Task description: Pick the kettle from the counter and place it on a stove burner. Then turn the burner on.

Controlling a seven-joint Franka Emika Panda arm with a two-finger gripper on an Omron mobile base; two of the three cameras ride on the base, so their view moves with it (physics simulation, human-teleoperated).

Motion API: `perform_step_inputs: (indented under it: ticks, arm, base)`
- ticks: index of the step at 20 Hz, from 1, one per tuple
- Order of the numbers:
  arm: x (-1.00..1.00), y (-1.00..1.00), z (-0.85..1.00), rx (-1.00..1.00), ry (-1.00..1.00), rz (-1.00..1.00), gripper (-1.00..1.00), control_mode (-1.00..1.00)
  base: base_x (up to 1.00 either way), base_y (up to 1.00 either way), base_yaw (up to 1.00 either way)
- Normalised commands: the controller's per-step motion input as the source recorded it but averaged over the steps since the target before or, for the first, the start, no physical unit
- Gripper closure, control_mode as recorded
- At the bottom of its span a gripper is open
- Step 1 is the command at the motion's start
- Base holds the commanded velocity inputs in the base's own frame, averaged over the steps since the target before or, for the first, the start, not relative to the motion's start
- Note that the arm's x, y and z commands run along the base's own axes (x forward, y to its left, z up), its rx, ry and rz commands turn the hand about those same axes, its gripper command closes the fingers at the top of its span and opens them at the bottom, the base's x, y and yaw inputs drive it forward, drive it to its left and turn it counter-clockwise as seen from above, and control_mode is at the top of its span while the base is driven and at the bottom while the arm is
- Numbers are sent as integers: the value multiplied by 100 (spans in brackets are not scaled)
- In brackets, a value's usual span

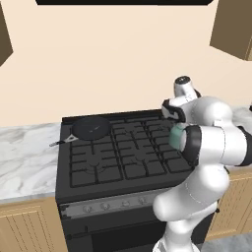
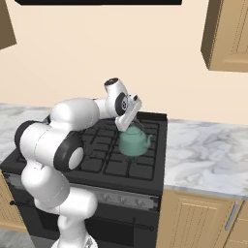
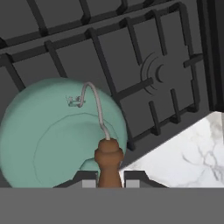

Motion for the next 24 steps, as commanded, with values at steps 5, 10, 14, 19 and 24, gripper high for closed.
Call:
perform_step_inputs:
  ticks: [5,10,14,19,24]
  arm:
    - [-16,-14,0,10,-6,0,100,-100]
    - [0,0,0,4,0,0,100,-100]
    - [-1,0,0,6,0,0,100,-100]
    - [0,0,0,10,0,0,-100,-100]
    - [0,0,0,0,0,0,-100,-100]
  base:
    - [0,0,0]
    - [0,0,0]
    - [0,0,0]
    - [0,0,0]
    - [0,0,0]
